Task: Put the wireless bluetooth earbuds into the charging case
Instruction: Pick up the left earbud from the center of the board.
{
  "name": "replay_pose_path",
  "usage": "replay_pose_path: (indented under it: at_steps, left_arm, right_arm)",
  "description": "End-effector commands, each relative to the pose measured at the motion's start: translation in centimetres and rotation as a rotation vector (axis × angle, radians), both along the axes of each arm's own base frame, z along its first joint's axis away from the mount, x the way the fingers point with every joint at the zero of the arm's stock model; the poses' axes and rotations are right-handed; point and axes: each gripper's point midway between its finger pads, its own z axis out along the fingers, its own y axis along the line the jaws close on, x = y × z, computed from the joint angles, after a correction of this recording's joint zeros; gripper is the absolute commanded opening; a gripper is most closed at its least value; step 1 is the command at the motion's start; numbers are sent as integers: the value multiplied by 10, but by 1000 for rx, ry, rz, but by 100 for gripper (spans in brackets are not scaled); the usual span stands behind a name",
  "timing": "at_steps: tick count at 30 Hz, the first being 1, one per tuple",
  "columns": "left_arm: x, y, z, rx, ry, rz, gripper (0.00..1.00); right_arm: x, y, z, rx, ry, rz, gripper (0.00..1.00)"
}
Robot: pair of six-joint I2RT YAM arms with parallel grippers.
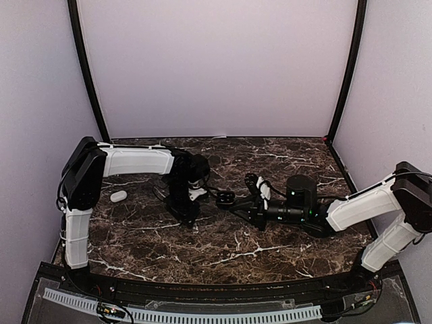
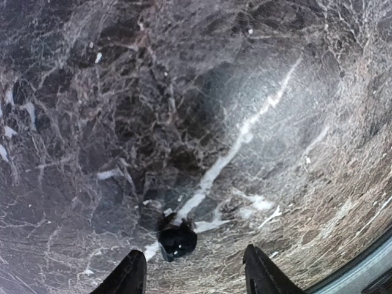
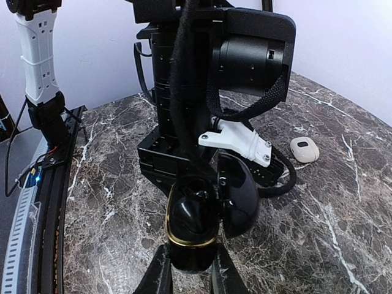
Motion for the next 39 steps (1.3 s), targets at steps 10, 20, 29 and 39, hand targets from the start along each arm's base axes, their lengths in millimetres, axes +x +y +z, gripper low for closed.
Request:
replay_pose_path:
  at_steps: [10, 20, 29, 39]
  left_arm:
    - [0, 8, -9, 71, 19, -41, 34]
    - [1, 18, -16, 125, 4, -20, 15]
    - [27, 1, 8, 45, -129, 61, 5]
    - [53, -13, 58, -115, -320, 204, 5]
  right_arm:
    - [4, -1, 22, 56, -55, -14, 0]
    - [4, -1, 21, 56, -55, -13, 0]
    - [4, 1, 20, 52, -51, -5, 0]
    - [4, 2, 19, 50, -49, -1, 0]
